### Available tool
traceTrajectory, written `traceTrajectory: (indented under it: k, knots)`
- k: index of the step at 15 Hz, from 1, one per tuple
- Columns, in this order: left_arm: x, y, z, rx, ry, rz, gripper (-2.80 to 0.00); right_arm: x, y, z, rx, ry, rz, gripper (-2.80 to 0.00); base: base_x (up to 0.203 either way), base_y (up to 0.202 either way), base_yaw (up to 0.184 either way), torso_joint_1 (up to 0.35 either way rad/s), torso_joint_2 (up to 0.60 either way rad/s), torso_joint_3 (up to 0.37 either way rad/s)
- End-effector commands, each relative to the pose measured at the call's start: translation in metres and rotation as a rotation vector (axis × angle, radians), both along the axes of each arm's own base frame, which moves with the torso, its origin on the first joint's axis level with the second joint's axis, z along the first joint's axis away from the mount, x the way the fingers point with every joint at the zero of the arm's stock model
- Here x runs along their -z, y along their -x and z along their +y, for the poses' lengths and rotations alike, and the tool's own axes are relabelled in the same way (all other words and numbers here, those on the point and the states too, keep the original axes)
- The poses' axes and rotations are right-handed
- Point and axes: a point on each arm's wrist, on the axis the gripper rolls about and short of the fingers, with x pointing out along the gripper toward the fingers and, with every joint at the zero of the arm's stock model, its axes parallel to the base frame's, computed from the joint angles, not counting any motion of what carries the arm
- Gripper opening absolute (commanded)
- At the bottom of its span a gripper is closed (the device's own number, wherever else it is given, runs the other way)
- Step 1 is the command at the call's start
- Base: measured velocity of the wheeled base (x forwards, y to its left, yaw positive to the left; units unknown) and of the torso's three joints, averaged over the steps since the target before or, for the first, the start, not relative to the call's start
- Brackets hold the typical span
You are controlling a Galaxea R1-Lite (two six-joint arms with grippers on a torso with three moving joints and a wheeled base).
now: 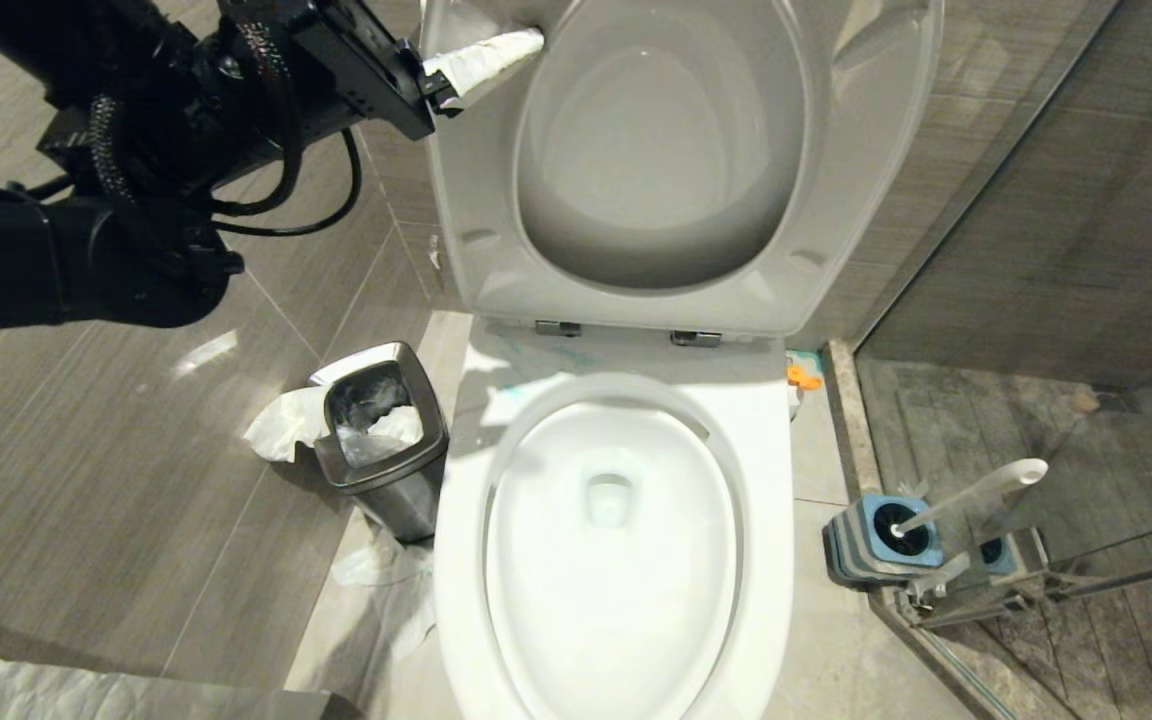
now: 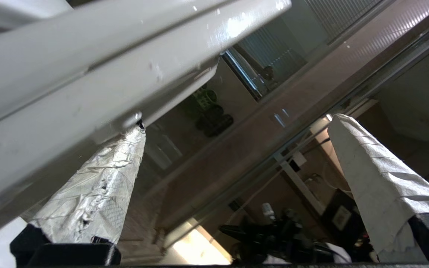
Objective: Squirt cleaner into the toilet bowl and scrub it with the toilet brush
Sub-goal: Use the left hand to lift the toilet lid slightly
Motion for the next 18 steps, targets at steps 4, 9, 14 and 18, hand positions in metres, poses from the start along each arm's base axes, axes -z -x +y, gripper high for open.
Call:
traceTrajectory:
  k: [4, 9, 14, 18]
  knots:
    - [0.024, -0.062, -0.012, -0.032, 0.004, -0.059, 0.00, 0.000, 0.000, 0.000, -0.001, 0.000, 0.001, -2.80, 0.000, 0.000, 0.000, 0.000, 0.00, 0.000]
    - [0.046, -0.080, -0.017, -0.065, -0.013, -0.099, 0.00, 0.000, 0.000, 0.000, -0.001, 0.000, 0.001, -2.80, 0.000, 0.000, 0.000, 0.000, 0.00, 0.000]
    - [0.070, -0.099, -0.016, -0.108, -0.035, -0.131, 0.00, 0.000, 0.000, 0.000, -0.001, 0.000, 0.002, -2.80, 0.000, 0.000, 0.000, 0.000, 0.00, 0.000]
    - [0.078, -0.105, -0.016, -0.124, -0.036, -0.123, 0.00, 0.000, 0.000, 0.000, -0.001, 0.000, 0.002, -2.80, 0.000, 0.000, 0.000, 0.000, 0.00, 0.000]
